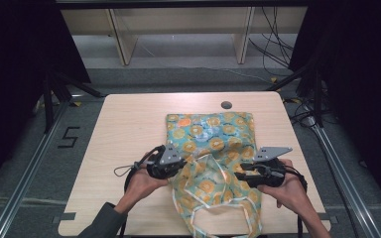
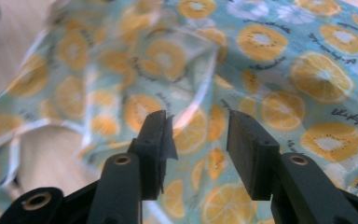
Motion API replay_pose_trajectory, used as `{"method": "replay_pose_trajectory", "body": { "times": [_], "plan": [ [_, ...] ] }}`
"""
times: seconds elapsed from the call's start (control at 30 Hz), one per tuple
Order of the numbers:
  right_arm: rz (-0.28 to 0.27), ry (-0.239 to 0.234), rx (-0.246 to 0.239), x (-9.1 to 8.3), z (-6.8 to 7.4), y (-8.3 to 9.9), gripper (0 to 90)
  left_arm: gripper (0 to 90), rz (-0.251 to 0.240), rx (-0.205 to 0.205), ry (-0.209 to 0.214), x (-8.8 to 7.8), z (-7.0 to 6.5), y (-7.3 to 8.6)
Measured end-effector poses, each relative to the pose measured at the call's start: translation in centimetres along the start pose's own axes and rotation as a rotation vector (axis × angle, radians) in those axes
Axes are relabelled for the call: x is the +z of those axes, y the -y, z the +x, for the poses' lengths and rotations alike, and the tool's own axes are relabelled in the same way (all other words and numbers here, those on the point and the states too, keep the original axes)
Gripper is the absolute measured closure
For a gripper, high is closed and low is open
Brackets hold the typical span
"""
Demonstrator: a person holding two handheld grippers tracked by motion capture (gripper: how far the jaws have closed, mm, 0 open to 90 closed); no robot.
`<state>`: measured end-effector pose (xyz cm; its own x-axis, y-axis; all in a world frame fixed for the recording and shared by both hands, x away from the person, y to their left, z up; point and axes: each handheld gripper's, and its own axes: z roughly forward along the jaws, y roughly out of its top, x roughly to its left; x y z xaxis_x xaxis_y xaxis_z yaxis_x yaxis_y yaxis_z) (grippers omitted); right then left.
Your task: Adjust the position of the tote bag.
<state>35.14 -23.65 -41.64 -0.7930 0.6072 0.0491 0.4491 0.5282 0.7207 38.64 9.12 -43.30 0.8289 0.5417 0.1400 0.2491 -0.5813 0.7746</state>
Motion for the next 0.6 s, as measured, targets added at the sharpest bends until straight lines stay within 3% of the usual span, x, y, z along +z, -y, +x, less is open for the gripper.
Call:
{"method": "replay_pose_trajectory", "body": {
  "times": [0.1,0.17,0.2,0.3,0.33,0.43,0.5,0.57,0.6],
  "plan": [
    [0.025,-0.013,-0.028,-0.3,1.2,0.0,55.7,87.6,-0.020,-0.051,-0.020,0.4,1.7,-0.9],
    [0.040,-0.038,-0.040,0.5,1.8,0.3,49.9,87.5,-0.029,-0.071,-0.024,0.5,2.4,-1.1],
    [0.089,-0.051,-0.054,1.1,2.2,0.5,49.2,87.5,-0.040,-0.098,-0.024,0.6,2.9,-1.2],
    [0.138,-0.059,-0.092,2.7,3.0,0.9,44.2,87.4,-0.039,-0.122,-0.021,0.9,3.8,-1.3],
    [0.153,-0.085,-0.113,3.5,3.3,1.0,42.3,87.3,-0.035,-0.124,-0.022,0.9,3.9,-1.3],
    [0.141,-0.105,-0.129,4.8,3.8,1.3,40.5,87.1,-0.028,-0.119,-0.015,1.1,4.4,-1.2],
    [0.132,-0.124,-0.128,5.4,4.1,1.3,40.4,87.0,-0.032,-0.144,-0.014,1.3,4.6,-1.1],
    [0.120,-0.121,-0.143,6.2,4.3,1.4,38.9,86.9,-0.035,-0.136,-0.004,1.4,4.8,-1.1],
    [0.125,-0.114,-0.133,6.5,4.3,1.4,38.4,86.8,-0.032,-0.156,-0.009,1.4,4.7,-1.1]
  ]
}}
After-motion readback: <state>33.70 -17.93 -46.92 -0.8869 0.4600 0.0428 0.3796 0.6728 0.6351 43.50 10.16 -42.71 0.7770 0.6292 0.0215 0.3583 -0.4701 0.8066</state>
